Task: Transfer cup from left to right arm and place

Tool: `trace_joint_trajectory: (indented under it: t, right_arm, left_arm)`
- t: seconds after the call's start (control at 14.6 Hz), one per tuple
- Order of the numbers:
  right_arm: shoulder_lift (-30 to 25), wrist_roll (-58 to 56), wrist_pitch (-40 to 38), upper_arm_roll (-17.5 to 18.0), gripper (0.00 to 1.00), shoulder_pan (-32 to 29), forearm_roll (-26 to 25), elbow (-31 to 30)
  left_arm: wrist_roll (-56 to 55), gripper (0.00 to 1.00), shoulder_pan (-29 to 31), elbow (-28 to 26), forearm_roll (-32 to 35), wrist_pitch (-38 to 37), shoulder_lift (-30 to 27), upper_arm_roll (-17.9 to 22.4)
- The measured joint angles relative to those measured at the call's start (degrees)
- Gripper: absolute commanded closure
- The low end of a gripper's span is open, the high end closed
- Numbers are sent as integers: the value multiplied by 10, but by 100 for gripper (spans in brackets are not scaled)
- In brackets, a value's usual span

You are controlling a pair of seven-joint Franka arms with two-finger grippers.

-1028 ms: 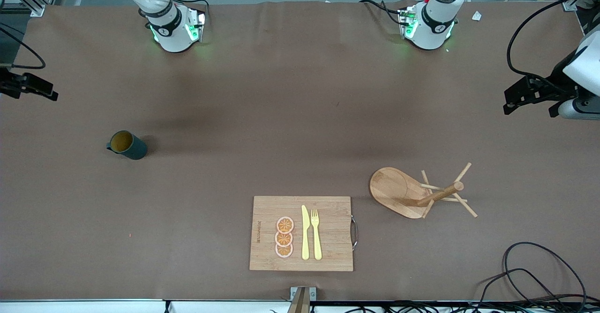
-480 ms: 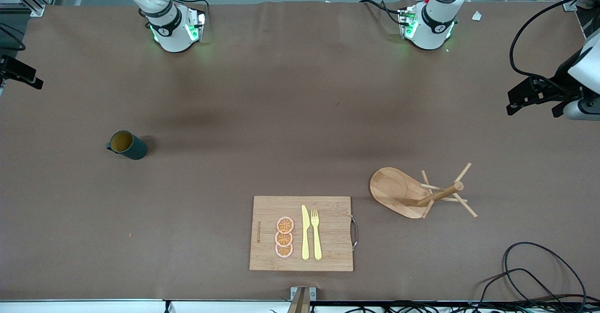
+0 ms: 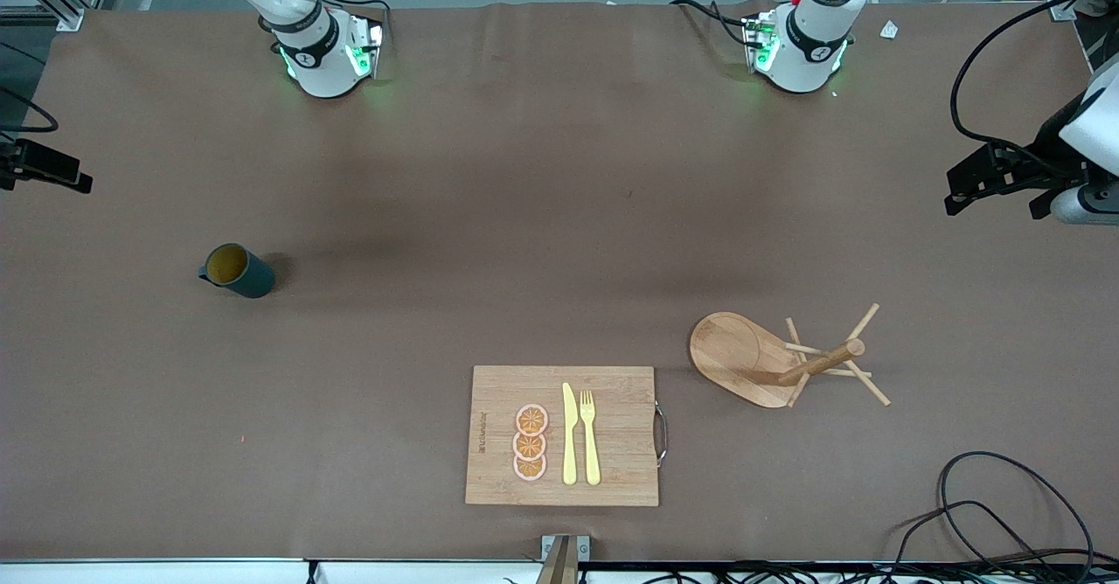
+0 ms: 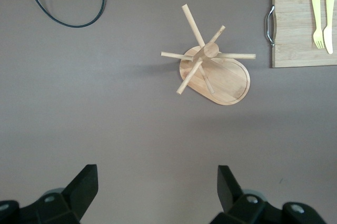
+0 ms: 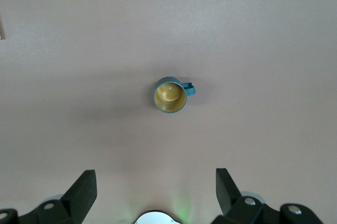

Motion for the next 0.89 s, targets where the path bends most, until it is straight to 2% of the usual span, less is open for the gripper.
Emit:
trace_joint_trajectory:
  t: [0.62,0.89]
  right_arm:
    - [-5,27,-30,0,0,9,1,8]
    - [-34,29,-31,0,0,18,1,-9]
  left_arm:
    - [0,0,1,0,0,0,1,1]
    - [0,0,1,0,0,0,1,1]
